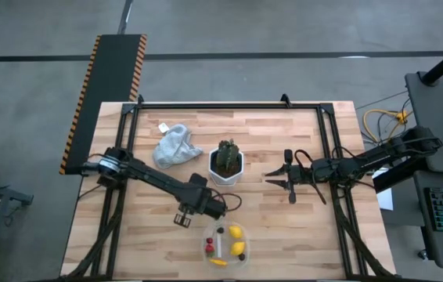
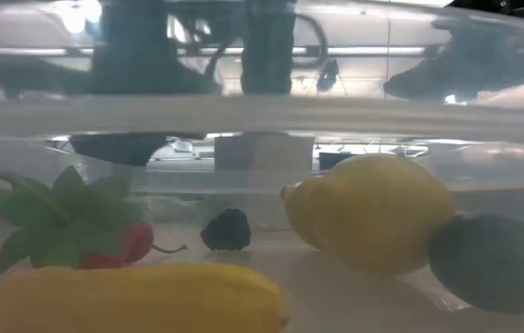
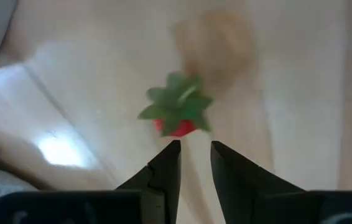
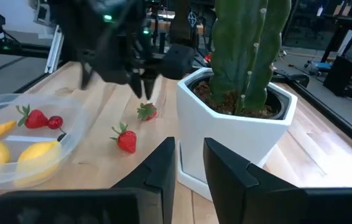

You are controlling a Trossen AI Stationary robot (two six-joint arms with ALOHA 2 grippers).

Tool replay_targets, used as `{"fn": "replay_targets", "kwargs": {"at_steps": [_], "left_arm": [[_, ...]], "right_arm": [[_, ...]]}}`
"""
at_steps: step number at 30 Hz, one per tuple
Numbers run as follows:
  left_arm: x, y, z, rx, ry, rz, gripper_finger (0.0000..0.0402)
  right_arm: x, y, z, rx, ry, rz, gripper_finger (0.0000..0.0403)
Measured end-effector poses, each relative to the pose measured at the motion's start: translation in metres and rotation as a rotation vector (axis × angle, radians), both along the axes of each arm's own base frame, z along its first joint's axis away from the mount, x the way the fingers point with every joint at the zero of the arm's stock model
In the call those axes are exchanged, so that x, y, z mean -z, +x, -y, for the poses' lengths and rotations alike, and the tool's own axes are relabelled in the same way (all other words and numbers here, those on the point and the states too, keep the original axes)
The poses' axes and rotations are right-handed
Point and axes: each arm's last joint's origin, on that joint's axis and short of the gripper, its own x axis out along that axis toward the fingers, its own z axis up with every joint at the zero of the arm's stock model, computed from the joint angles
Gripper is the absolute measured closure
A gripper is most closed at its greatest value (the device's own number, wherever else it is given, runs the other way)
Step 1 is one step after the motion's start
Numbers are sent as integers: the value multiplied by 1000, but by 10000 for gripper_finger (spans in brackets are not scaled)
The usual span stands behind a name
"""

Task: Pick and placing Produce into tupperware
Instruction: Put the left red strawberry into the transparent bin

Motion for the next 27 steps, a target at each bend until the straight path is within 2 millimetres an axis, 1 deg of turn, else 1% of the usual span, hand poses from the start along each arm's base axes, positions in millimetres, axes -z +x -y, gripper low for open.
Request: {"fn": "replay_targets", "kwargs": {"at_steps": [4,7,11,17,23,27], "left_arm": [[1,1,-10,-10,2,-8,329],[-5,3,-12,-5,-6,15,329],[-13,5,-12,-8,-15,46,329],[-19,7,-12,-2,-37,103,329],[-20,11,-8,11,-148,128,329],[-17,9,-8,31,-151,119,329]], "right_arm": [[0,0,0,4,-21,1,321],[0,0,0,5,-25,1,319],[0,0,1,3,-42,1,320],[0,0,1,0,-72,5,328],[-2,0,1,23,-100,20,324],[-3,0,1,24,-101,26,319]]}}
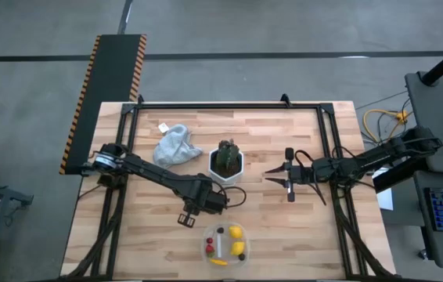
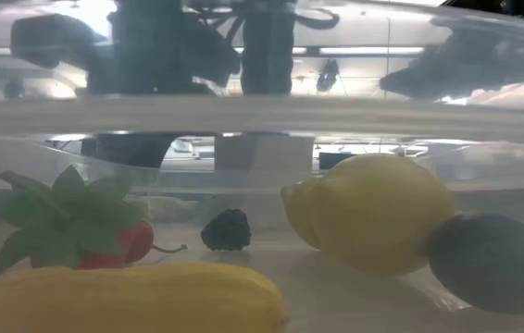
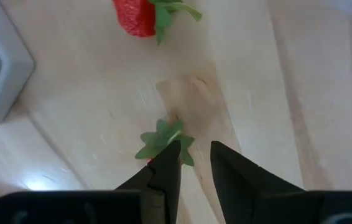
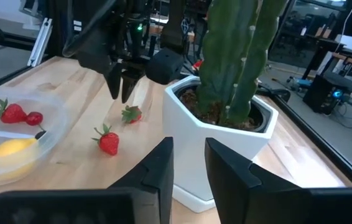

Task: Pick and placing Produce into tupperware
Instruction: Put the left red strawberry into the transparent bin

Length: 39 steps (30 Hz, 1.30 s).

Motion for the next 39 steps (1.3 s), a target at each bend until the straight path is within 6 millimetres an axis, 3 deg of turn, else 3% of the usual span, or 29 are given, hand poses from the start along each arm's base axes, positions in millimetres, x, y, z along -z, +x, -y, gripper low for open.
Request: {"fn": "replay_targets", "kwargs": {"at_steps": [21,39], "left_arm": [[22,-4,-3,84,55,17,329],[27,-1,-4,79,49,61,329]], "right_arm": [[0,0,0,-2,11,-2,326],[1,0,0,-2,9,-13,332]]}}
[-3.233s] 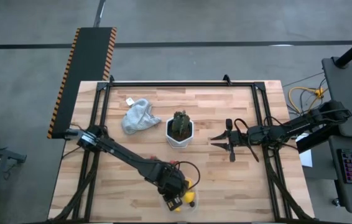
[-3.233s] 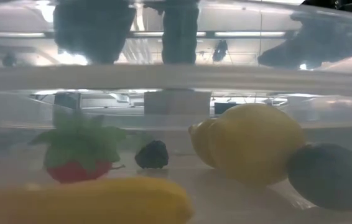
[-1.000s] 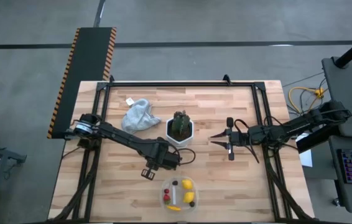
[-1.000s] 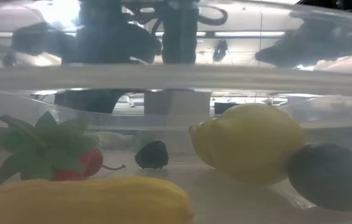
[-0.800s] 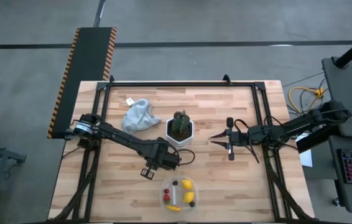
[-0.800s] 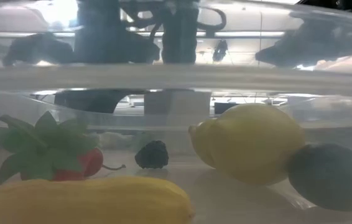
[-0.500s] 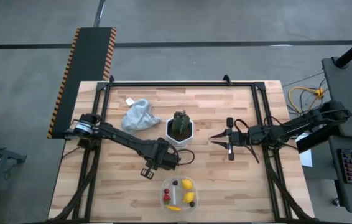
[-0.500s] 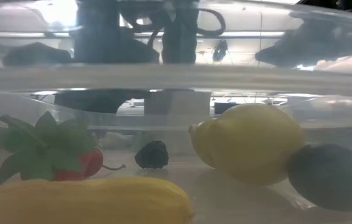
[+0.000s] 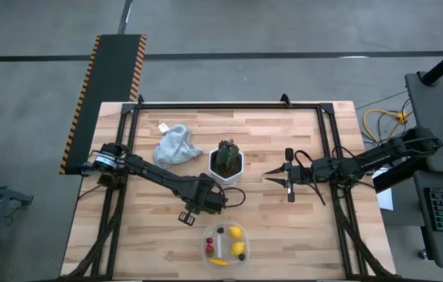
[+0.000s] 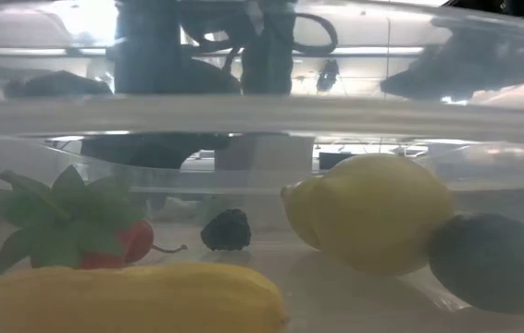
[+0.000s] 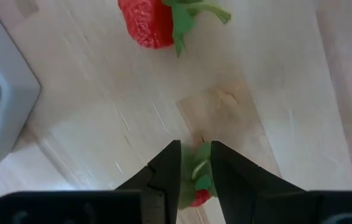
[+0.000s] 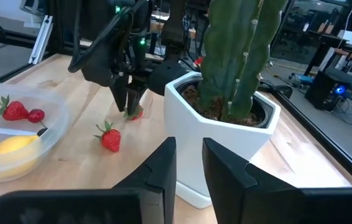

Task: Pick and placing Produce into tupperware
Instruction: Put the left red strawberry into the transparent bin

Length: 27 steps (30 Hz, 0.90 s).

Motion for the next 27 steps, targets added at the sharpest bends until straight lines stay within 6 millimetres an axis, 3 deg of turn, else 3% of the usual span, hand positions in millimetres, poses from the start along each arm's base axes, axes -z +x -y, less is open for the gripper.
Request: {"fn": "replay_targets", "kwargs": {"at_steps": [18,27], "left_arm": [[10,-6,-3,-5,11,-38,330],[10,-6,-4,-14,9,-37,397]], "right_arm": [[1,0,0,1,5,-11,334],[1,0,0,1,5,-11,327]]}}
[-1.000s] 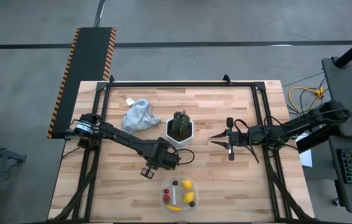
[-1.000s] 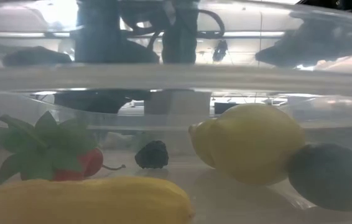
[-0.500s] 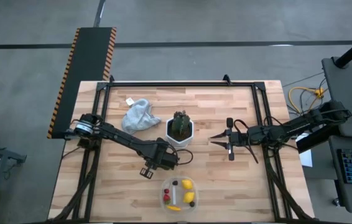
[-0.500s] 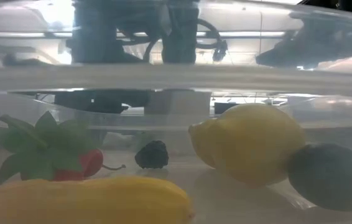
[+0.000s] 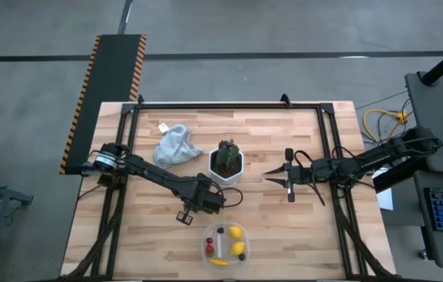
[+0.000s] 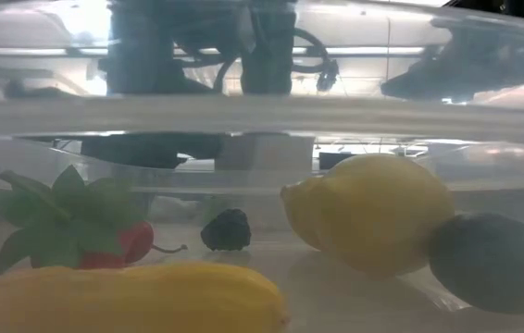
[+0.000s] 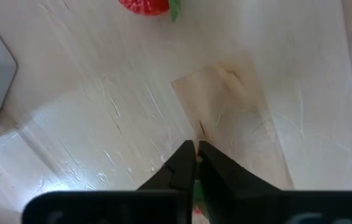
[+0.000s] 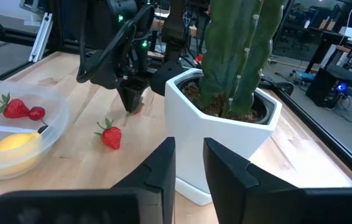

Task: Pick and placing Produce into tupperware
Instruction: Put the left red strawberry into the transparent bin

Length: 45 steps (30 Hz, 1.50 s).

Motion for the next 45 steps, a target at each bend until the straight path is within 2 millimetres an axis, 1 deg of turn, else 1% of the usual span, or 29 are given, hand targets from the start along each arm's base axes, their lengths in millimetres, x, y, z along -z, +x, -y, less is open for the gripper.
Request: {"fn": "replay_targets", "kwargs": {"at_steps": [7,12,18,23,27,30,35,39,45], "left_arm": [[-1,1,-2,-7,2,1,401],[-8,6,-1,-8,7,26,401],[-27,11,0,-12,39,41,401],[-47,16,4,-71,33,66,401],[-66,22,16,-60,9,129,401],[-81,25,25,-87,1,192,401],[-102,26,44,-102,-15,276,402],[-110,25,61,-104,-31,348,402],[-116,28,77,-100,-73,444,402]], "right_arm": [[0,0,0,0,0,0,330],[0,0,0,-1,-5,0,334],[0,0,0,-1,-5,0,328],[0,0,0,-1,-3,-1,326],[0,0,0,0,-1,-2,332],[0,0,0,-1,-6,-3,334],[0,0,0,-1,-8,-3,331],[1,0,0,3,16,-7,325],[3,0,0,10,49,-27,322]]}}
